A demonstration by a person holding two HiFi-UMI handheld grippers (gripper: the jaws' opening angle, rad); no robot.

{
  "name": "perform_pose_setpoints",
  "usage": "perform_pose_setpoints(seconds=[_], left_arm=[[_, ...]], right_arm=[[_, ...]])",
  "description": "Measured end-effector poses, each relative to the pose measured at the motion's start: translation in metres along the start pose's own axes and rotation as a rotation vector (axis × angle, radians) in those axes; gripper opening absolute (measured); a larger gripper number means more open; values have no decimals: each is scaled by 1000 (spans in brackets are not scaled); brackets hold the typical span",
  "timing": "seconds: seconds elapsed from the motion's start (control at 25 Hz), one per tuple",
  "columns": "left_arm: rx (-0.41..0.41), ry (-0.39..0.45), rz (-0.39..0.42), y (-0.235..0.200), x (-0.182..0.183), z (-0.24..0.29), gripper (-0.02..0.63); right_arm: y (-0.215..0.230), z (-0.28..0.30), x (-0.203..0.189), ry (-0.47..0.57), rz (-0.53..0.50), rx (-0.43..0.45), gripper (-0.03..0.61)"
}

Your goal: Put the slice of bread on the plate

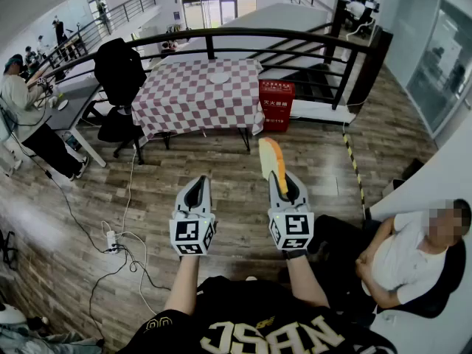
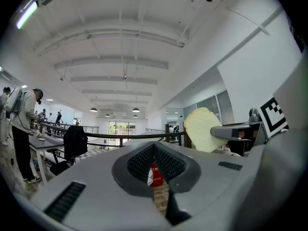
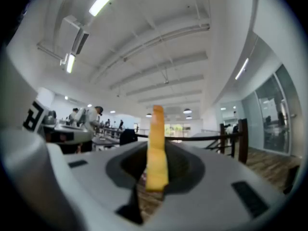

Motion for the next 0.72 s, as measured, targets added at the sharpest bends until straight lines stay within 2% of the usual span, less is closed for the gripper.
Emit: perform_pose_setpoints(seconds=[0.16,0.4,0.56,0.72], left_arm=[[-7,-20,-15,14,-12,7,23],[2,-44,-14,4,-21,27,23],[2,-67,-56,-23,-34,59,23],[-6,-89,-101,-60,-43,104,23]], right_arm=[[9,-1,-11,-11,16,6,97],[8,22,-25,-21,42,16,97],[-5,51,-40,-49,61,42,97],[-20,99,-62,-127,76,54,97]])
Point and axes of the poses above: the fingertips, and each gripper's own axes: z forward along the fingers, y to its right, x out of its top, the point moved 7 cm from there along -z, backward along the fingers, and after that the axes turned 15 degrees about -z, right-handed, at the moved point
